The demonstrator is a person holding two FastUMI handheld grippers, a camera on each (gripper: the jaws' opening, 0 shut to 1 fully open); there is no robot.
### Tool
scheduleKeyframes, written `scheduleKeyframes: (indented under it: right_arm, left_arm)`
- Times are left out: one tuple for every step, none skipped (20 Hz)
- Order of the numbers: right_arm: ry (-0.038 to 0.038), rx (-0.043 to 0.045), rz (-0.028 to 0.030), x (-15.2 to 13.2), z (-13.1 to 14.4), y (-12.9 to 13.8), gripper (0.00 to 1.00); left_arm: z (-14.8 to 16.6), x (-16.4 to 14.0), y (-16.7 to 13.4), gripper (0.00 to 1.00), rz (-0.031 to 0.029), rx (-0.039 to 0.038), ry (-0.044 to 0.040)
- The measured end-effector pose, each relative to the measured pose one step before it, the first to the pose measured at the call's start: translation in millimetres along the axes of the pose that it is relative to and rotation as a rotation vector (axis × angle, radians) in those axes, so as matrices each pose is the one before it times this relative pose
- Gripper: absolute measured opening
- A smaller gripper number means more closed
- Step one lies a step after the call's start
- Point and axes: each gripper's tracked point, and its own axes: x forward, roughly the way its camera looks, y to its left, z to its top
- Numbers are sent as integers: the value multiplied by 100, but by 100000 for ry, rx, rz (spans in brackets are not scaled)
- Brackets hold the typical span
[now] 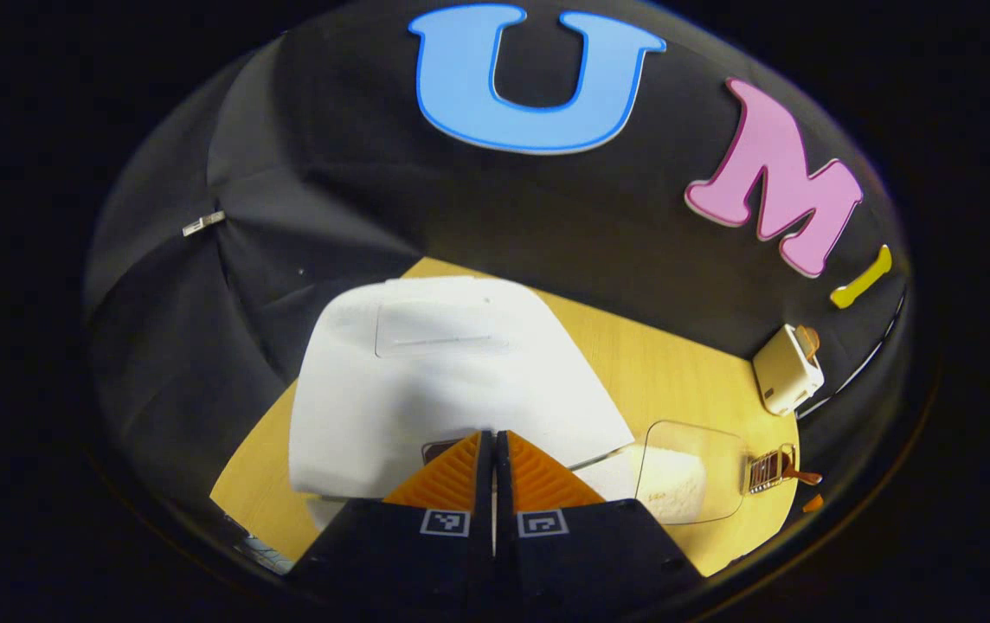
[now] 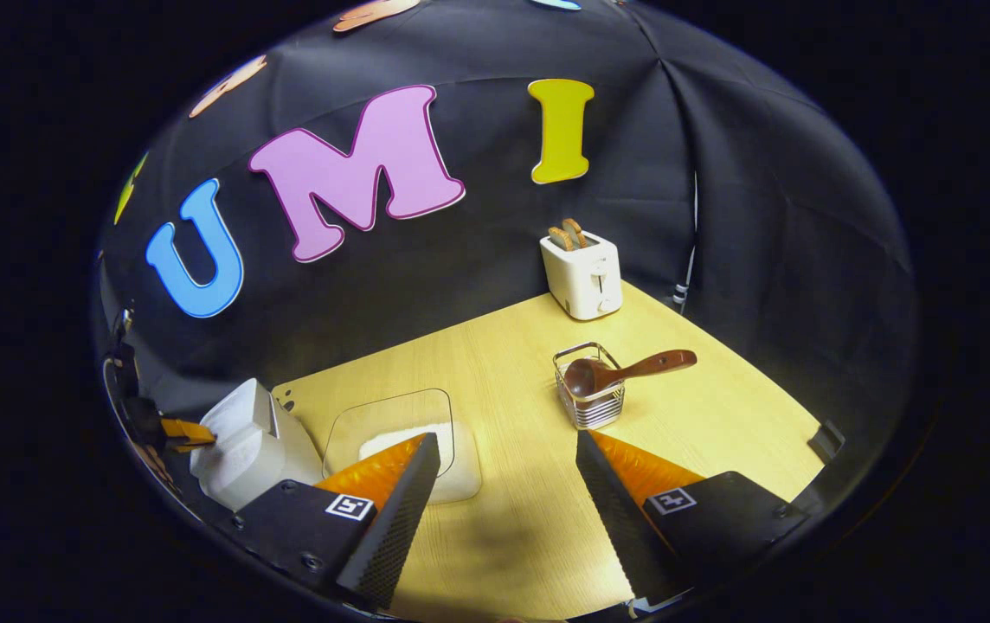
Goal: Close the left gripper, press the button to open the rice cooker; take a wooden spoon from the chopstick holder with the right hand, scoop a spoonful of rice and pour it into the rice cooker, then put the wooden spoon back into the chopstick holder.
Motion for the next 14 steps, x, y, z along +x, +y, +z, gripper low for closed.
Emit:
scheduleKeyframes:
  right_arm:
    - [-62,-339,-354,-199,-9,216,98]
    - [-264,-204,-210,-209,-4,217,98]
    - [-296,-479,-359,-144,-8,119,98]
    - [-213,-618,-624,-197,-50,132,99]
    - [-486,-516,-662,-239,16,249,99]
    - [-535,-278,-843,-133,93,128,99]
    - [-660,130,-1289,-252,25,6,99]
    - [-912,511,-1511,-199,204,-74,99]
    - [-959,691,-1574,-237,149,-68,99]
    - [-1024,527,-1364,-223,235,-28,99]
    - [-1233,155,-1474,-183,297,-101,99]
    - [-1076,-47,-1372,-95,191,-227,99]
    - [-643,85,-1291,-59,5,-328,99]
    - [30,289,-992,-45,16,-375,99]
  left_arm:
    - [1611,-868,-72,6,-1975,1405,-6097]
    - [1988,-780,17,6,-1444,1325,-6704]
    - [1717,-501,104,6,-1009,1085,-5754]
    - [1718,-504,47,6,-976,884,-5318]
    - [1381,-412,66,6,-871,998,-4436]
    - [1321,-285,1,6,-1455,1395,-3908]
    - [171,-640,179,6,-1642,965,-879]
    - [-124,-415,15,5,-1841,327,93]
    - [-25,-218,-173,5,-2392,39,-380]
    - [-136,-405,2,5,-2236,211,-1115]
    - [-189,-355,-185,5,-2976,-264,-997]
    - [-1276,-172,-676,5,-3693,-2546,1824]
    - [-1645,-416,-962,5,-3254,-3958,3714]
    - [-1710,-424,-1067,5,-3370,-3163,3231]
